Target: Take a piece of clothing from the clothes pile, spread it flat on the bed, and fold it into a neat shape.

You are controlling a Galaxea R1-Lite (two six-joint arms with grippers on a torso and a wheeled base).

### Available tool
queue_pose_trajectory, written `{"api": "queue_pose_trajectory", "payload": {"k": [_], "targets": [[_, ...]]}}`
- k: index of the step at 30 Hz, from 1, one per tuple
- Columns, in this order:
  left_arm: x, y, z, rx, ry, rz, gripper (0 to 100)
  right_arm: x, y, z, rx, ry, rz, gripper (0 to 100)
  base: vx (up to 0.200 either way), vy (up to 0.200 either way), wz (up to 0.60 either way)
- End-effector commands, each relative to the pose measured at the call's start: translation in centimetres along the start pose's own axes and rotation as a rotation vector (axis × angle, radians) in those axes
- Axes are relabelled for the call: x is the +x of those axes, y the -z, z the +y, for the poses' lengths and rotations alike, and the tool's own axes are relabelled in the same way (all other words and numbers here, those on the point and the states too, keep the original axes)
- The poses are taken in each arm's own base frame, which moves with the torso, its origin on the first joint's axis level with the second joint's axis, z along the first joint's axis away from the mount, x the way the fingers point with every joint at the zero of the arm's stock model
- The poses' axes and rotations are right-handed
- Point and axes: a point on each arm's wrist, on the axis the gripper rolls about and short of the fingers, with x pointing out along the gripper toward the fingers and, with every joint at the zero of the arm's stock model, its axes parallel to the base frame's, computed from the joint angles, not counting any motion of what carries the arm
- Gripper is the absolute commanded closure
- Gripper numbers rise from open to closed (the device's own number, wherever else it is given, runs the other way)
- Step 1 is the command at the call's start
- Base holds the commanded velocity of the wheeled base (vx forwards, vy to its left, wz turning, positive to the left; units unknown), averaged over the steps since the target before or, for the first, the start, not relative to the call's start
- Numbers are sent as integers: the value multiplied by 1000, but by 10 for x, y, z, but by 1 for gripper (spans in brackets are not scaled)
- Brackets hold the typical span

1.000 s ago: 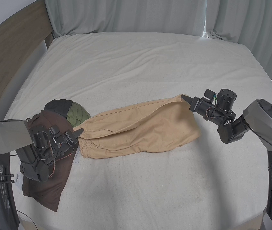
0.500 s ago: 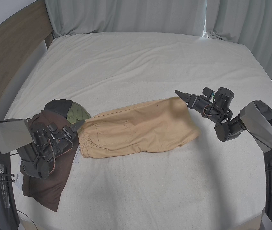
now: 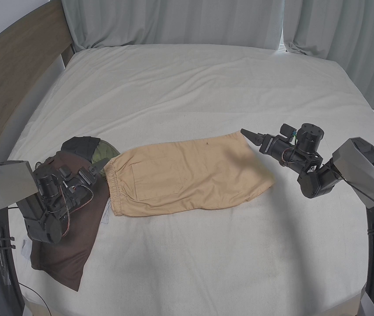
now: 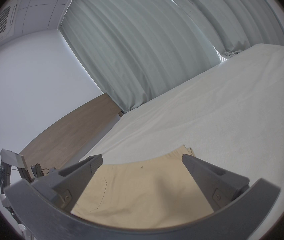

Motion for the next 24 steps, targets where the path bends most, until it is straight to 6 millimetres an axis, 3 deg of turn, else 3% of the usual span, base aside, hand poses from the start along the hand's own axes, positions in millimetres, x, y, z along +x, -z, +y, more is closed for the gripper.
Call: {"api": "queue_pose_trajectory", "payload": {"k": [1,5,9,15,24], "targets": [[-26,-9,-34,20,48,17,0,-20,-5,14,-29,28,36,0,0,0,0],[-59,-14,-65,74,154,95,0,-38,2,26,-28,80,71,0,0,0,0],[-79,-10,-75,147,185,136,0,-63,15,34,0,140,117,0,0,0,0],[-82,-7,-74,345,186,126,0,-97,38,41,36,150,129,0,0,0,0],[-80,-3,-75,530,195,117,0,-116,62,38,81,180,181,0,0,0,0]]}}
